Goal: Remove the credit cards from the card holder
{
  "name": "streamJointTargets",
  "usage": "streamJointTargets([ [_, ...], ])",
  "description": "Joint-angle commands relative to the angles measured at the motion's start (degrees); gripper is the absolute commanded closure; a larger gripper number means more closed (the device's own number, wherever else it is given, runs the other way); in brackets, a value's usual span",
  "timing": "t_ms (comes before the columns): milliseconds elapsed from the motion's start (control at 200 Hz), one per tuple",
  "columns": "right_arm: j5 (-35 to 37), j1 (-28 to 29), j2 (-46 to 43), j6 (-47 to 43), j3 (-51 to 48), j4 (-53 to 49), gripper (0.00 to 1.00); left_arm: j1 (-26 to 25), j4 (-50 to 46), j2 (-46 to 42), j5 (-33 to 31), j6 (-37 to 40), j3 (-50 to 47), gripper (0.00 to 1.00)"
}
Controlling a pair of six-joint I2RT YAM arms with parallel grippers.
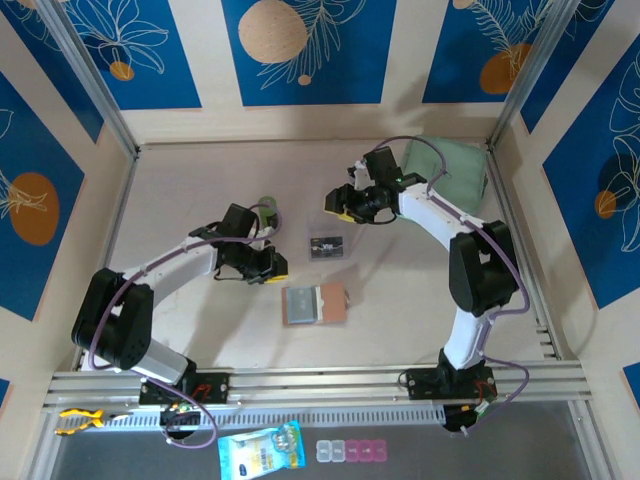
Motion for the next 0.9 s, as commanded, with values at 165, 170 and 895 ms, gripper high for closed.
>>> streamJointTargets([
  [165, 0.9, 6.9, -5.8, 6.0, -4.7, -4.8, 0.48, -0.4, 5.7, -2.9, -0.9, -3.4, -5.8, 0.81],
  [170, 0.9, 7.0, -5.9, 6.1, -5.0, -4.6, 0.48, -0.4, 5.8, -2.9, -1.0, -3.4, -5.9, 0.81],
  [895, -0.5, 19.7, -6.8, 13.0, -21.2, 5.7, 0.48, -6.8, 15.4, -1.2, -8.7, -11.4, -16.7, 0.92],
])
